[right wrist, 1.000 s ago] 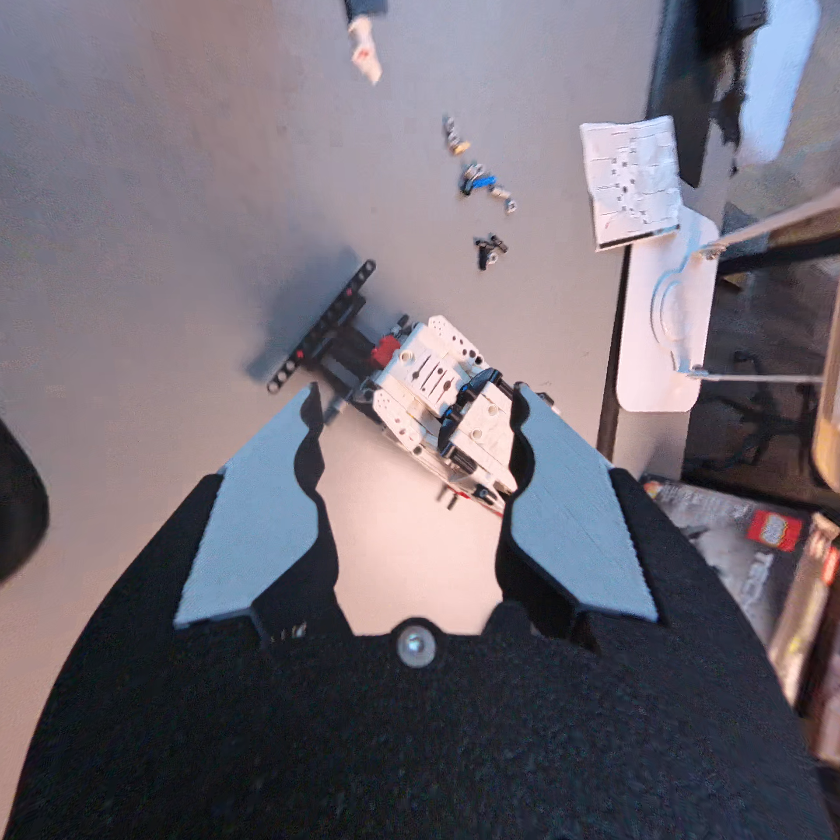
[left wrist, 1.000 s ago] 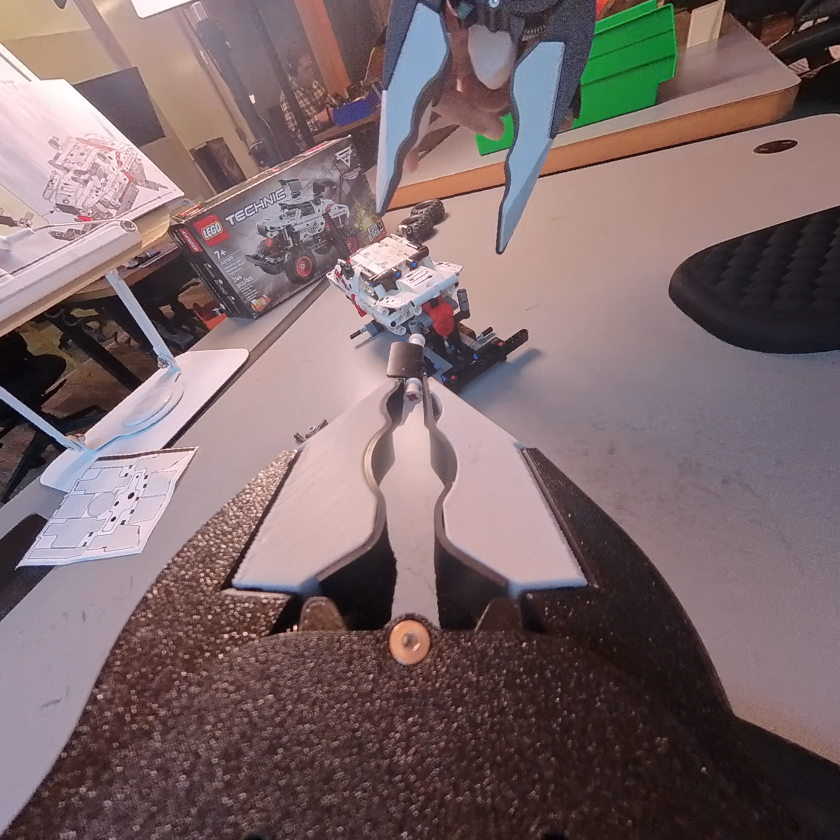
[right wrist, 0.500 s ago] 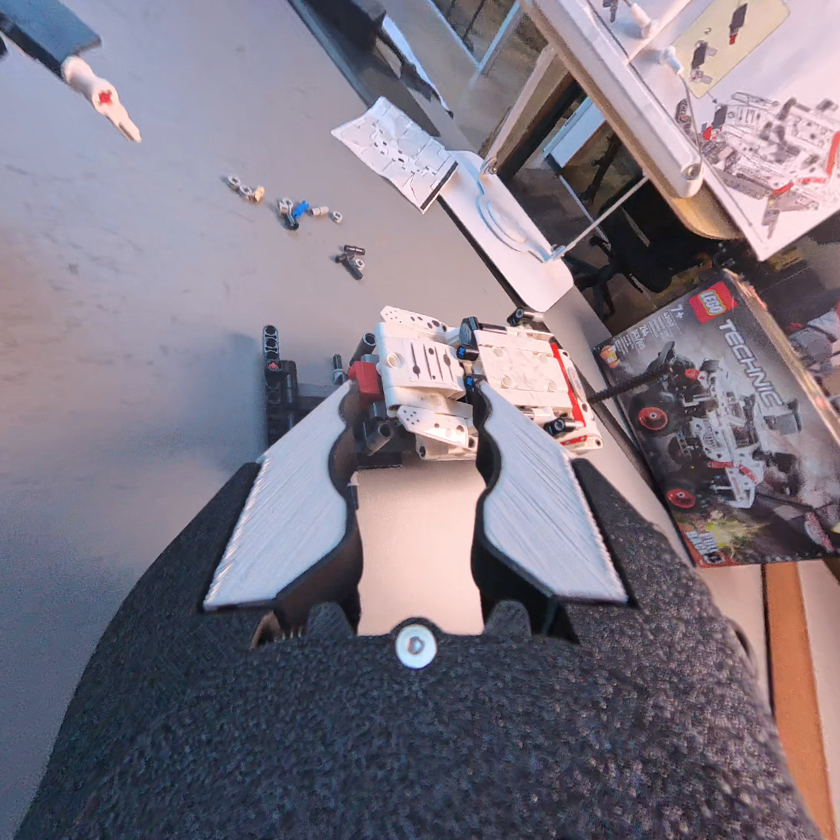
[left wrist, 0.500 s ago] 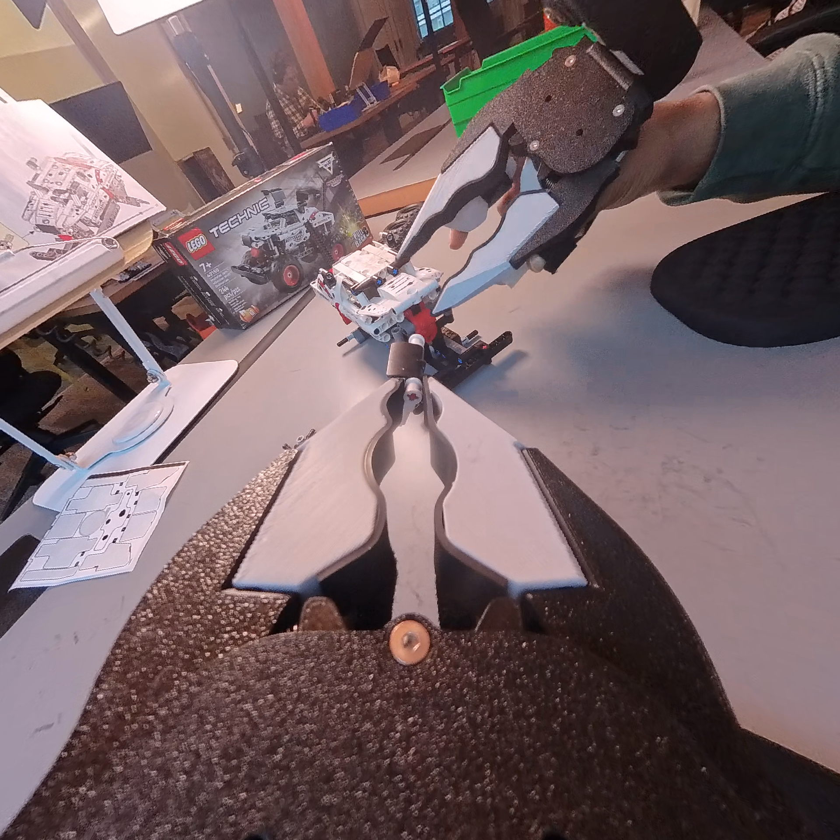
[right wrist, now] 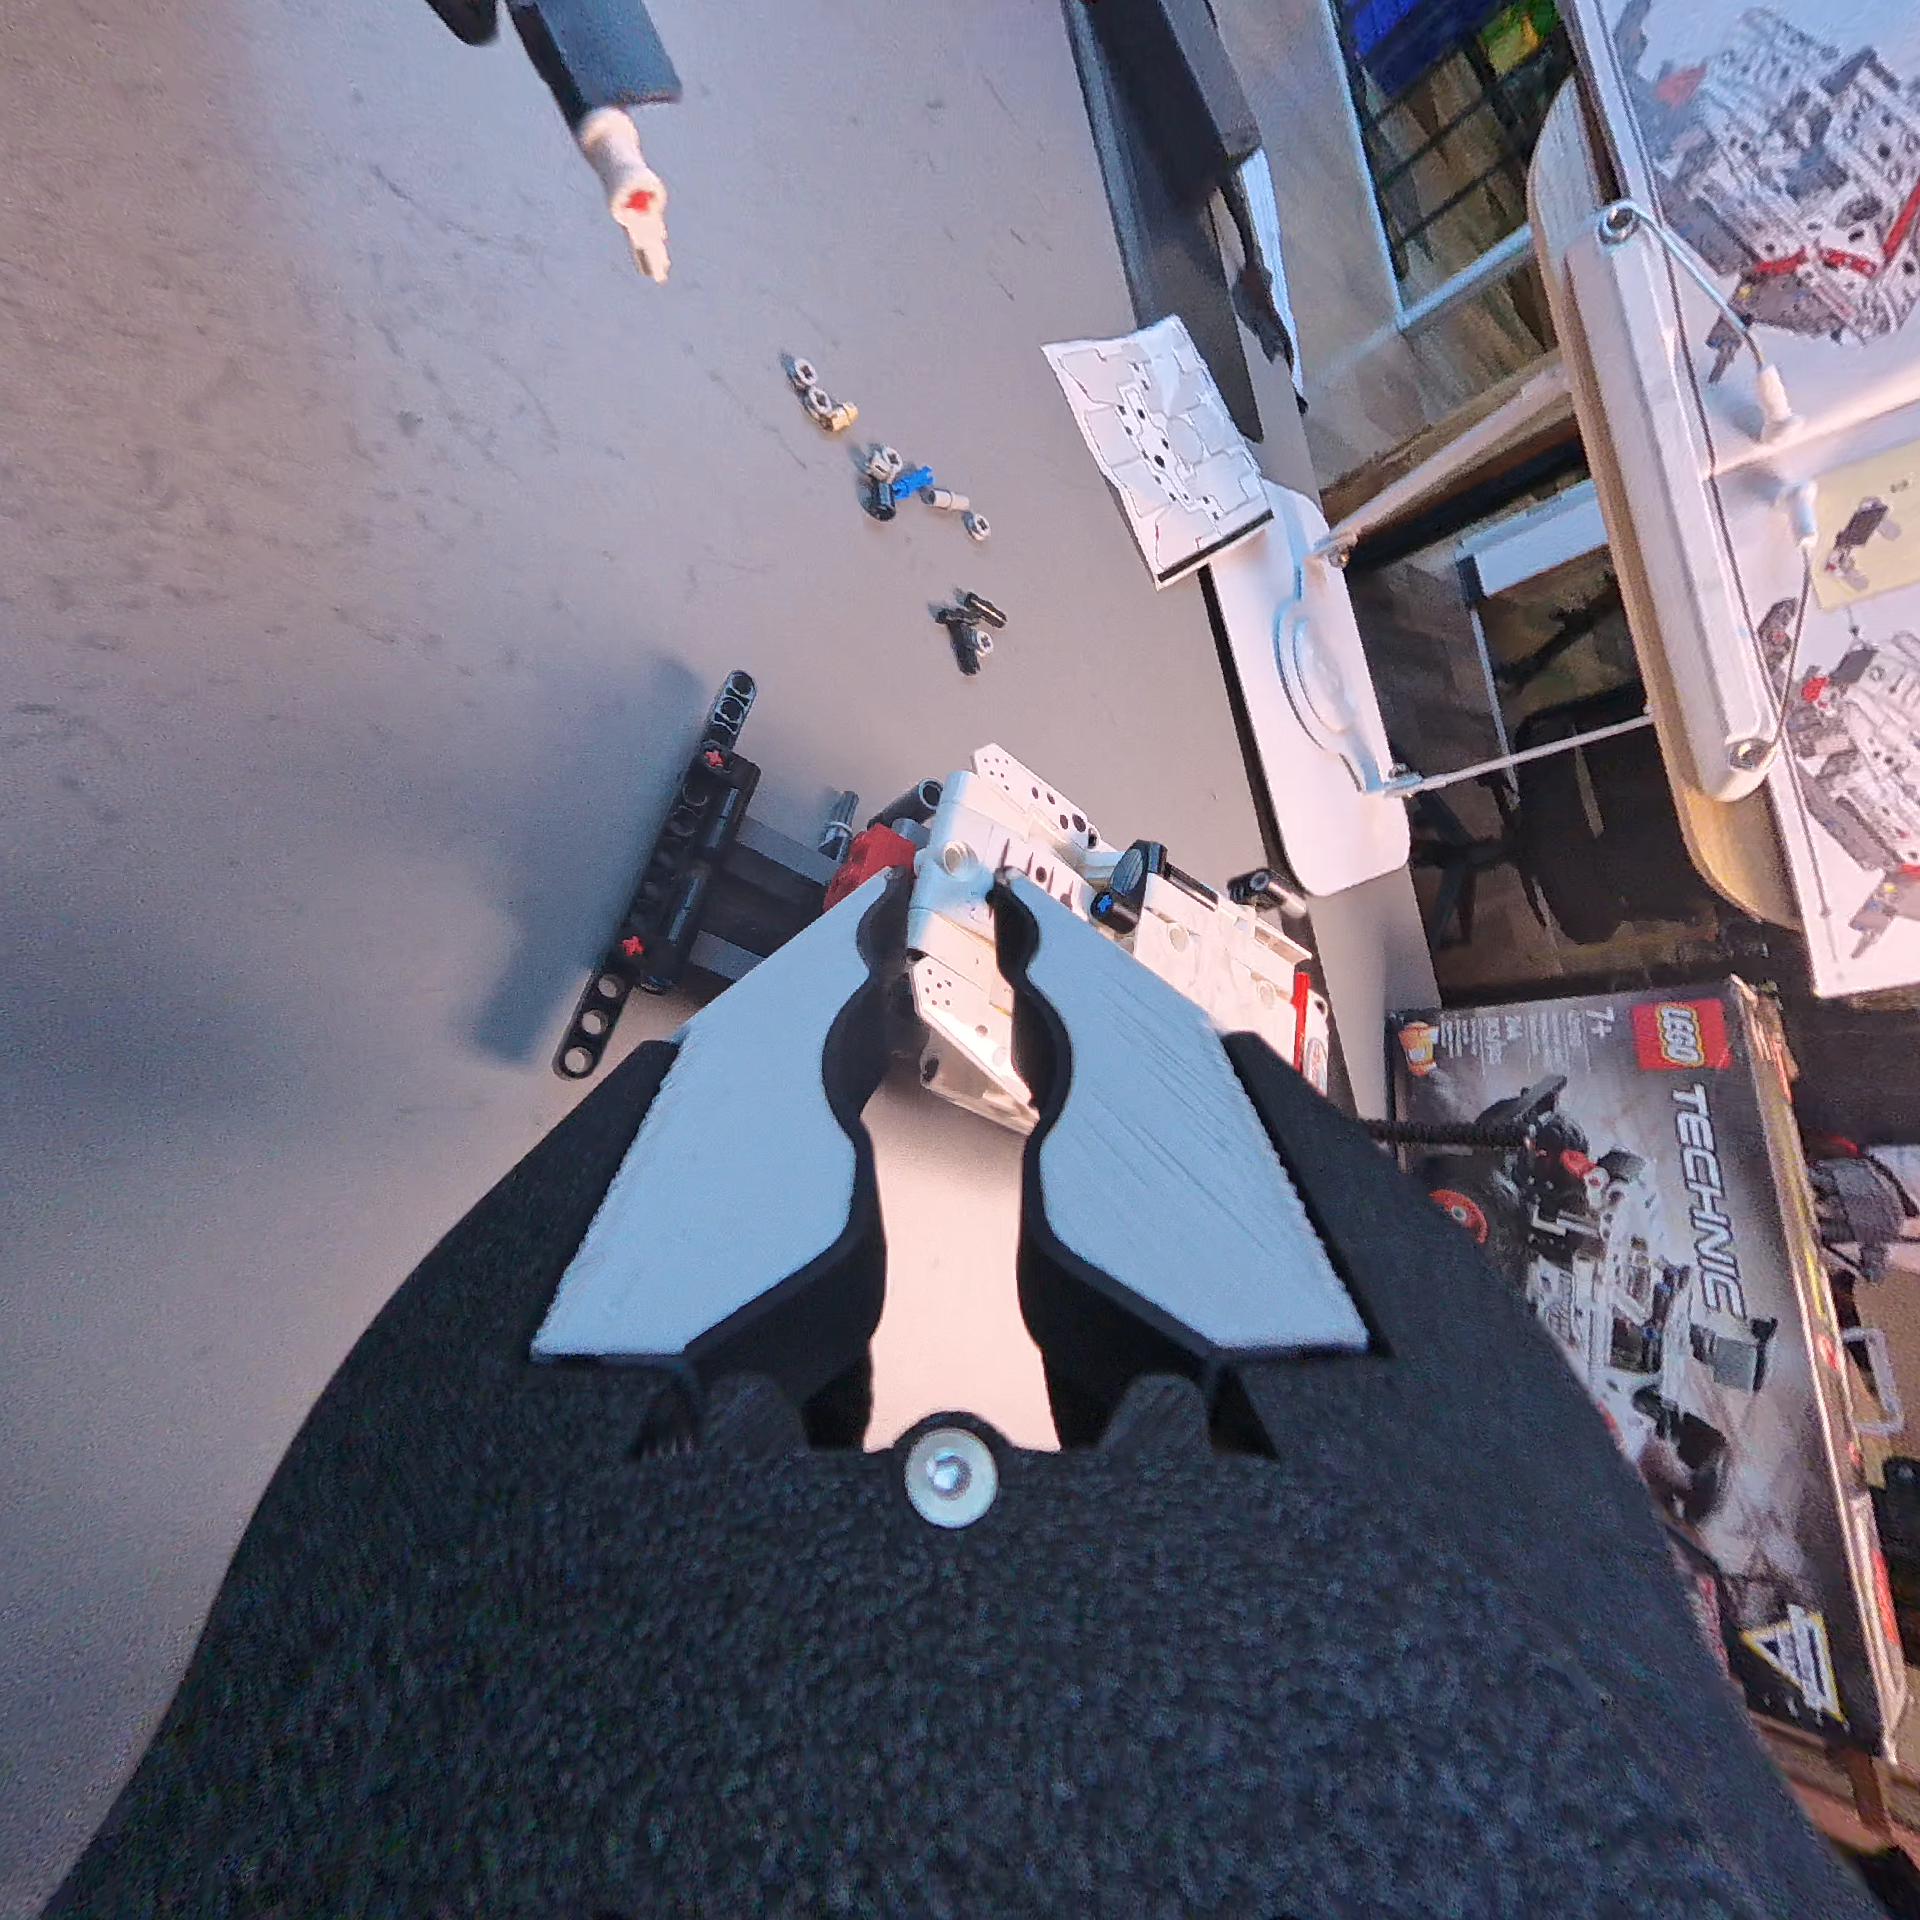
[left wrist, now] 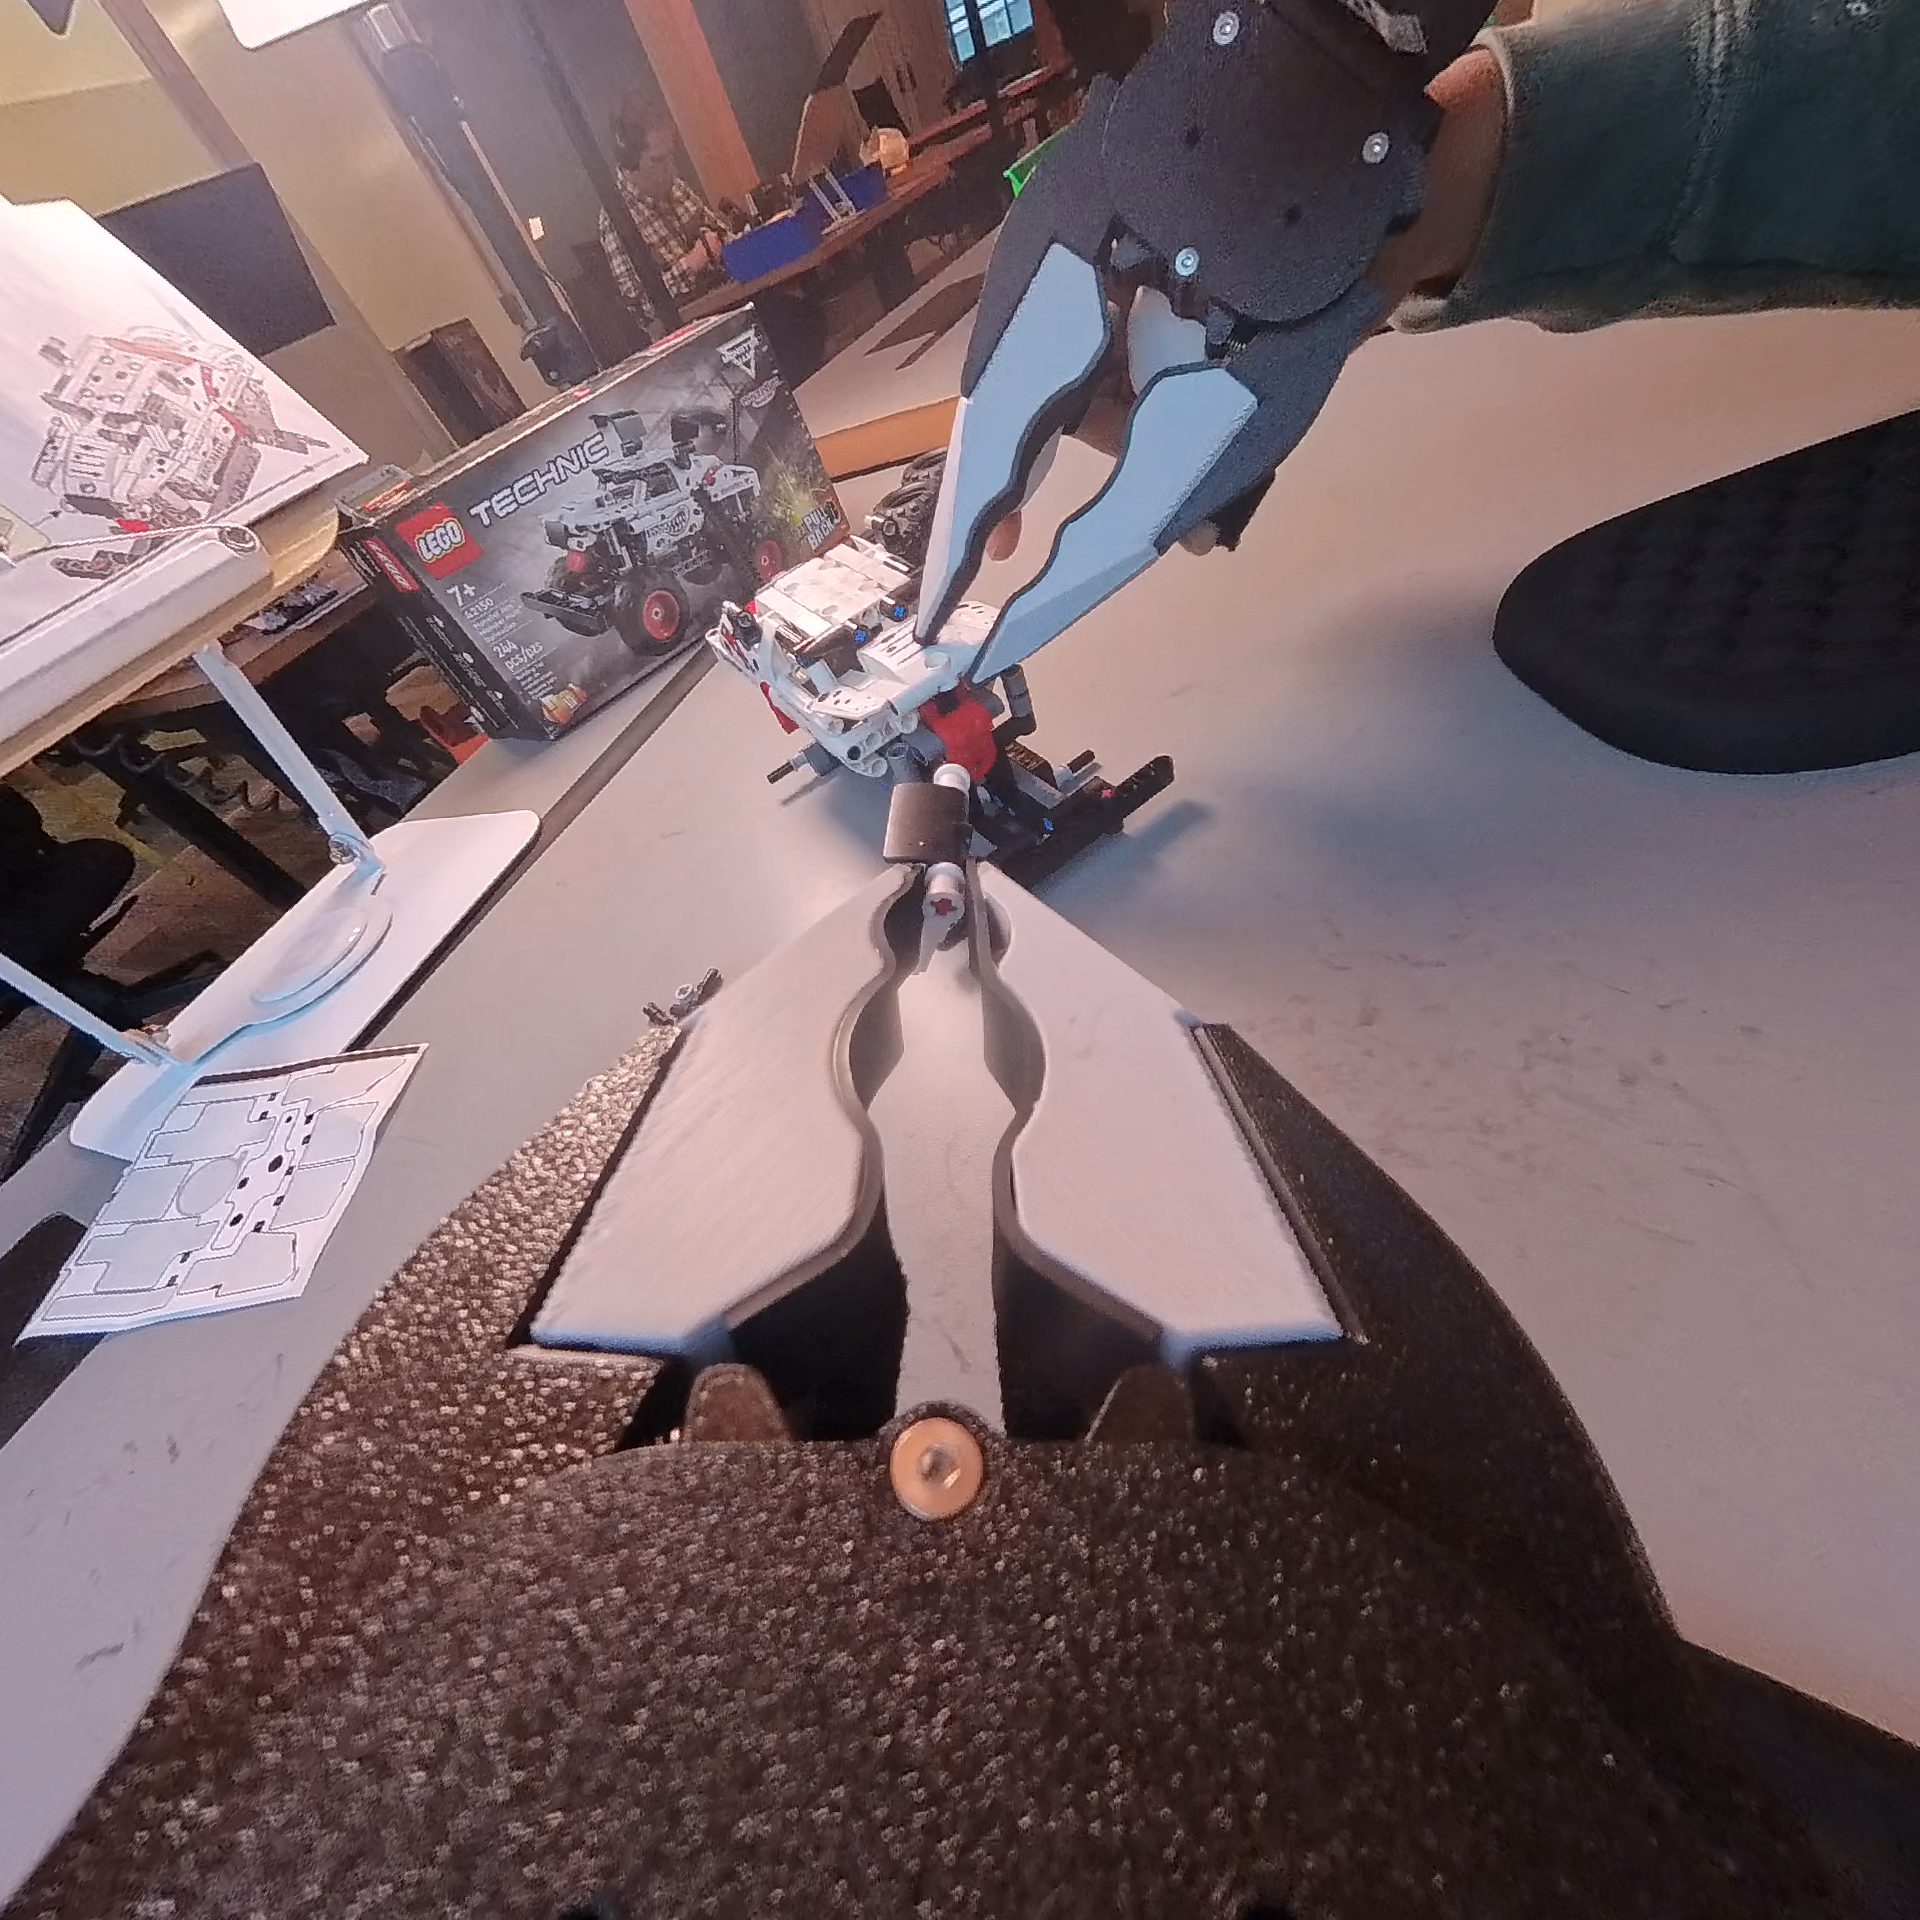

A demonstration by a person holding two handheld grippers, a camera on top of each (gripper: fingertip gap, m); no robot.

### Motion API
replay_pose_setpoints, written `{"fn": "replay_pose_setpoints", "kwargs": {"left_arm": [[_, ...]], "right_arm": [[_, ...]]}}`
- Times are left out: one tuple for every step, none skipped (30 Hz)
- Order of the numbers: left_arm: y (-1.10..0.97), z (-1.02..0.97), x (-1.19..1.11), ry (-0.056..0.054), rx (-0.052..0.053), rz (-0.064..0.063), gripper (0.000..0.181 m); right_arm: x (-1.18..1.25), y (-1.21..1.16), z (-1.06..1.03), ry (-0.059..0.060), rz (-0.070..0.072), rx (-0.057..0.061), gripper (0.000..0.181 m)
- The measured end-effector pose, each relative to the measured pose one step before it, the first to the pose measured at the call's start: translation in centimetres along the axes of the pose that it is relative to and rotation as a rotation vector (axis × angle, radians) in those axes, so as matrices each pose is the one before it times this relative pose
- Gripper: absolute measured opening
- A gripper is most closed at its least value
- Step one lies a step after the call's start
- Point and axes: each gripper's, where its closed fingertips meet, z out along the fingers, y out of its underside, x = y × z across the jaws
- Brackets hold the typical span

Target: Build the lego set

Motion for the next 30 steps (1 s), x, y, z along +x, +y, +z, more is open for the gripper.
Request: {"fn": "replay_pose_setpoints", "kwargs": {"left_arm": [[0.032, 0.014, 0.006, -0.0004, -0.0018, 0.0019, 0.005], [0.033, 0.01, 0.004, -0.0003, -0.0017, 0.0014, 0.005], [0.016, 0.012, -0.004, -0.0007, -0.0011, 0.0013, 0.005], [0.015, 0.004, 0.005, -0.0004, -0.001, 0.0012, 0.005], [0.02, 0.008, -0.004, -0.0003, -0.0011, 0.0008, 0.005], [0.023, -0.005, -0.015, -0.001, -0.001, 0.0007, 0.005], [0.017, -0.003, -0.025, -0.001, -0.001, -0.0003, 0.005], [0.028, -0.004, -0.019, -0.0008, -0.0008, -0.0013, 0.005], [0.02, -0.009, -0.035, -0.0011, -0.0006, -0.0014, 0.005], [0.01, -0.004, -0.029, -0.0007, 0.0001, -0.0014, 0.005], [0.023, 0.019, -0.012, 0.0013, 0.0001, -0.0025, 0.005], [0.033, 0.024, 0.011, 0.0022, -0.0003, -0.0025, 0.005], [0.04, 0.035, 0.033, 0.0025, -0.001, -0.0013, 0.005], [0.043, 0.036, 0.043, 0.0029, -0.0015, -0.0007, 0.005], [0.041, 0.039, 0.047, 0.0028, -0.0017, -0.0004, 0.005], [0.023, 0.039, 0.047, 0.0012, -0.0011, 0.0013, 0.005], [0.011, 0.02, 0.031, 0.001, -0.0013, 0.0018, 0.005], [0.011, 0.006, 0.034, -0.0001, -0.0015, 0.002, 0.005], [0.002, -0.016, 0.004, -0.0017, -0.0012, 0.0027, 0.005], [-0.011, -0.019, -0.006, -0.002, -0.0006, 0.0019, 0.005], [-0.02, -0.035, -0.009, -0.0019, -0.0001, 0.0007, 0.005], [-0.02, -0.021, -0.031, -0.0022, 0.0002, 0.0004, 0.005], [0.003, -0.018, -0.008, -0.0014, -0.0001, -0.0001, 0.005], [0.03, -0.013, -0.008, -0.0002, -0.0009, -0.001, 0.005], [0.025, -0.002, -0.012, -0.0001, -0.0006, -0.0011, 0.005], [0.003, 0.001, -0.011, -0.0003, 0.001, -0.0008, 0.005], [-0.023, -0.003, -0.002, 0.001, 0.0018, -0.0016, 0.005], [-0.014, 0.0, 0.002, 0.0012, 0.0019, -0.0013, 0.005], [-0.028, 0.003, 0.005, 0.0005, 0.0023, 0.0, 0.005], [-0.052, -0.009, -0.008, 0.0004, 0.0031, 0.0001, 0.005]], "right_arm": [[-0.291, -0.352, -0.11, -0.0195, -0.0093, 0.0243, 0.011], [-0.39, -0.582, -0.156, -0.0206, -0.0064, 0.0384, 0.0], [-1.052, -0.365, -0.015, -0.057, -0.0172, 0.0236, 0.0], [-1.206, -0.003, 0.285, -0.0516, -0.0137, 0.0004, 0.0], [-0.915, 0.28, 0.459, -0.0213, -0.0369, -0.0153, 0.0], [-0.599, 0.295, 0.396, 0.0023, -0.0458, -0.0179, 0.0], [-0.265, -0.33, 0.031, 0.0111, -0.0118, 0.0203, 0.0], [0.01, -0.768, -0.352, 0.0045, 0.0419, 0.0488, 0.0], [0.419, -0.747, -0.559, 0.0152, 0.0602, 0.0468, 0.002], [0.751, -0.447, -0.622, 0.0332, 0.0477, 0.0283, 0.009], [0.952, -0.129, -0.608, 0.0466, 0.0384, 0.0087, 0.02], [1.007, 0.019, -0.541, 0.0516, 0.0394, 0.0012, 0.028], [1.054, 0.189, -0.419, 0.0538, 0.0428, -0.0069, 0.035], [0.902, 0.422, -0.253, 0.0449, 0.0394, -0.0189, 0.041], [0.752, 0.573, -0.044, 0.035, 0.0359, -0.0273, 0.046], [0.651, 0.701, 0.123, 0.0276, 0.0342, -0.0359, 0.05], [0.407, 0.724, 0.28, 0.011, 0.0286, -0.035, 0.054], [0.161, 0.432, 0.301, -0.0054, 0.0306, -0.0165, 0.058], [0.022, 0.0, 0.21, -0.0166, 0.0399, 0.0061, 0.058], [-0.029, 0.005, 0.24, -0.0179, 0.0309, 0.0011, 0.057], [-0.08, -0.033, 0.232, -0.0178, 0.0154, 0.0017, 0.056], [-0.174, 0.009, 0.213, -0.0217, 0.0061, -0.0023, 0.053], [-0.116, 0.08, 0.234, -0.0169, 0.0054, -0.0119, 0.053], [-0.105, -0.038, 0.157, -0.0174, 0.0069, -0.0062, 0.057], [-0.136, -0.298, 0.041, -0.0215, 0.0174, 0.0081, 0.058], [-0.068, -0.389, 0.01, -0.0198, 0.0248, 0.0098, 0.061], [0.04, -0.225, 0.068, -0.0153, 0.0243, -0.001, 0.068], [0.272, -0.074, 0.172, -0.0006, 0.0194, -0.0114, 0.075], [0.321, 0.03, 0.254, 0.0054, 0.0093, -0.0142, 0.081], [0.201, 0.188, 0.331, -0.0004, 0.008, -0.0203, 0.085]]}}
